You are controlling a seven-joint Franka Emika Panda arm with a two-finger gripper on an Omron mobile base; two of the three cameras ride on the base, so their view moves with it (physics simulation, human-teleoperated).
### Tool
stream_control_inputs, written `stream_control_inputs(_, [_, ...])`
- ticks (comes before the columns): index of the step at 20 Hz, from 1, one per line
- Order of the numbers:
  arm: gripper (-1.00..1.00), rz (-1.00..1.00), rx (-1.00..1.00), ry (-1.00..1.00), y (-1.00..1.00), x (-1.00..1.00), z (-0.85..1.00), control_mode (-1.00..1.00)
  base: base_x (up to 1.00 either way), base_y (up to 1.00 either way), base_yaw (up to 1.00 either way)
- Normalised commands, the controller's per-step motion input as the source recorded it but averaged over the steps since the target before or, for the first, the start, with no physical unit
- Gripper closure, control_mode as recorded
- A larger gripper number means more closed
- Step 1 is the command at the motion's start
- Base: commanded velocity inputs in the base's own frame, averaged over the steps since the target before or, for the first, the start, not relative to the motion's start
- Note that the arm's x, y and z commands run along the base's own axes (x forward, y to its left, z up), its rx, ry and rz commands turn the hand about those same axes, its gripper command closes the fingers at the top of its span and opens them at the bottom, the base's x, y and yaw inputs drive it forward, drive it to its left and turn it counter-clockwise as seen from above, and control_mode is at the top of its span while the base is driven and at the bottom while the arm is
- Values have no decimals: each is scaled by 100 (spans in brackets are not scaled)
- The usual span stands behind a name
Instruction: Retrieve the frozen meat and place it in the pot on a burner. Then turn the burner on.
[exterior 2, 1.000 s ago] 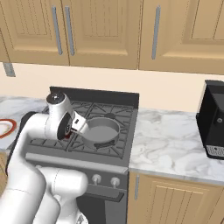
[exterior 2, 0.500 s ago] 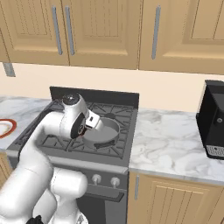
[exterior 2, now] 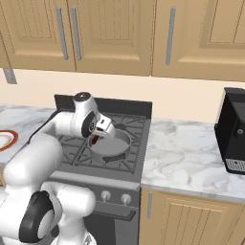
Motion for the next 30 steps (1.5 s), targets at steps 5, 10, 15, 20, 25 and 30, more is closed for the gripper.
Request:
stream_control_inputs(5, [100,-1,0,12,-9,23,-38,-100,0,0,0])
stream_control_inputs(10, [100,0,0,12,-10,9,-41,-100,0,0,0])
stream_control_inputs(15, [100,0,0,13,-6,6,-36,-100,0,0,0])
stream_control_inputs(20, [100,0,0,14,-4,8,-29,-100,0,0,0])
stream_control_inputs(25, [100,0,0,16,-2,11,-11,-100,0,0,0])
stream_control_inputs(30, [100,0,0,9,0,9,-3,-100,0,0,0])
